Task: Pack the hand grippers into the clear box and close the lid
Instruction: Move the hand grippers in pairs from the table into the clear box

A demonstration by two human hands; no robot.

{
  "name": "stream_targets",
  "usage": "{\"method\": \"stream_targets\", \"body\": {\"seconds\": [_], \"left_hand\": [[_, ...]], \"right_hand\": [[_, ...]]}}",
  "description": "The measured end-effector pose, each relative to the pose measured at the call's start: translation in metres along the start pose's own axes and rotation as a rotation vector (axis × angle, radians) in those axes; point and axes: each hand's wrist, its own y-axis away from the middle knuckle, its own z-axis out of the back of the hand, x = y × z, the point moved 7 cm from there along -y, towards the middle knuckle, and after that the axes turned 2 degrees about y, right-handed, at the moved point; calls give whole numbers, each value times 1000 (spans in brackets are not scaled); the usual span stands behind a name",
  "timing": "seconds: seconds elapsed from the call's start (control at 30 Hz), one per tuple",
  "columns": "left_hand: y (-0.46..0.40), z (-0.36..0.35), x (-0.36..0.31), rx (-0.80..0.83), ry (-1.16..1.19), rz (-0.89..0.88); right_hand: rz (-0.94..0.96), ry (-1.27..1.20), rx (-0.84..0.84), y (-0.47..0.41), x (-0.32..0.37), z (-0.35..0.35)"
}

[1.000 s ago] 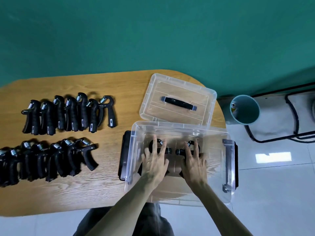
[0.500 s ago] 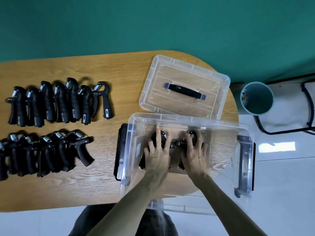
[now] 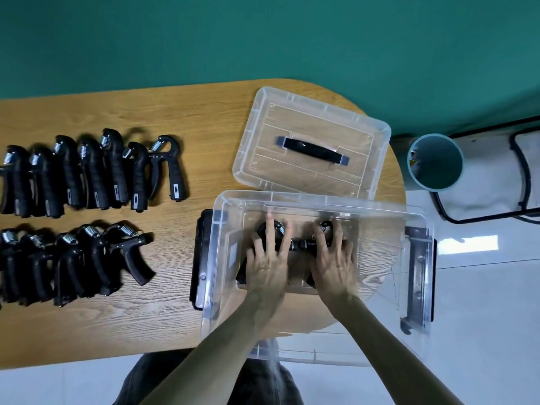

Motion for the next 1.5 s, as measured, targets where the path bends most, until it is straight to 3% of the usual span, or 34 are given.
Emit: {"method": "stream_targets", "body": {"seconds": [0.67, 1.03, 1.23, 1.5], "left_hand": [[4, 7, 3, 53, -13, -65], [34, 111, 6, 22, -29, -147], [44, 174, 22, -97, 9, -164], [57, 209, 97, -107, 38, -105]], "right_hand": [[-24, 5, 196, 13, -2, 12], [48, -36, -117, 52, 21, 109], [68, -83, -195, 76, 45, 156], [126, 59, -225, 81, 128, 189]]}}
